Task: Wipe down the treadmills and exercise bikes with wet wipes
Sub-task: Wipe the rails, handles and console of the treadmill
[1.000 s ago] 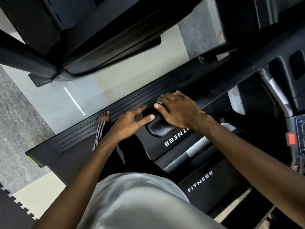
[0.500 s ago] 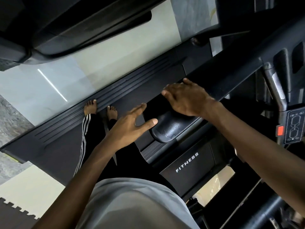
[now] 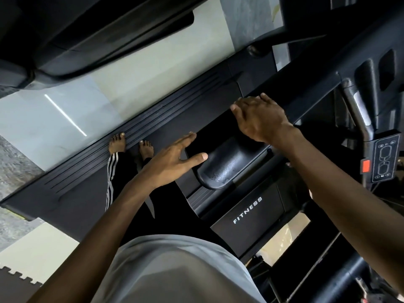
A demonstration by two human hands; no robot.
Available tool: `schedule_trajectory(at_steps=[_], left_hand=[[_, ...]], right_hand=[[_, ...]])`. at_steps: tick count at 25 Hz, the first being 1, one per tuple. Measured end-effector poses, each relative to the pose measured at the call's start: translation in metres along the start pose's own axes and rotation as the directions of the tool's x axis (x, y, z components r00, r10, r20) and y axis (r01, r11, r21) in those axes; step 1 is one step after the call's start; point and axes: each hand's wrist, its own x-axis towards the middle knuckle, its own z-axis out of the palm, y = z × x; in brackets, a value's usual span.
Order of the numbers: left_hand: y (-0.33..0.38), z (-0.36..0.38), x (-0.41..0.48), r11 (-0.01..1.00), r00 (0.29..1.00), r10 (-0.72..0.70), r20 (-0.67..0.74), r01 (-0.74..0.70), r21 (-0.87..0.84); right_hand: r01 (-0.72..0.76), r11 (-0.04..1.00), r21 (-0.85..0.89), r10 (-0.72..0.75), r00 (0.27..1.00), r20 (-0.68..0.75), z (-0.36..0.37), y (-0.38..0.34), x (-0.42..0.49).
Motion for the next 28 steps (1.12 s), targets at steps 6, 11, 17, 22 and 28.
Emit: schedule_trajectory(at_steps=[6,11,17,22,28], left_hand=[[0.024,0.001,0.004,0.995,0.997,0.028,0.068,-0.034,0.091],[0.055,0.024,0.004,0.96,0.995,-0.027,-0.095,0.052,0.275],[0.057,0.057,-0.003,0.888,0.96,0.102,-0.261,0.031,0.459],[0.061,0.065,-0.002,0.904,0.93,0.092,-0.357,0.072,0.422],[0.069,0.071,0.011,0.932,0.84,-0.183,-0.511,0.314,0.182]], right_hand=[[0.114,0.947,0.3,-0.05,0.976,-0.213,0.032,-0.032,-0.11],[-0.108,0.904,0.414,0.212,0.954,-0.213,0.046,0.027,-0.092],[0.112,0.923,0.368,-0.006,0.961,-0.276,0.06,0.025,-0.1],[0.154,0.931,0.331,-0.05,0.952,-0.301,0.044,0.033,-0.065],[0.218,0.944,0.247,-0.143,0.946,-0.291,0.032,0.063,-0.035]])
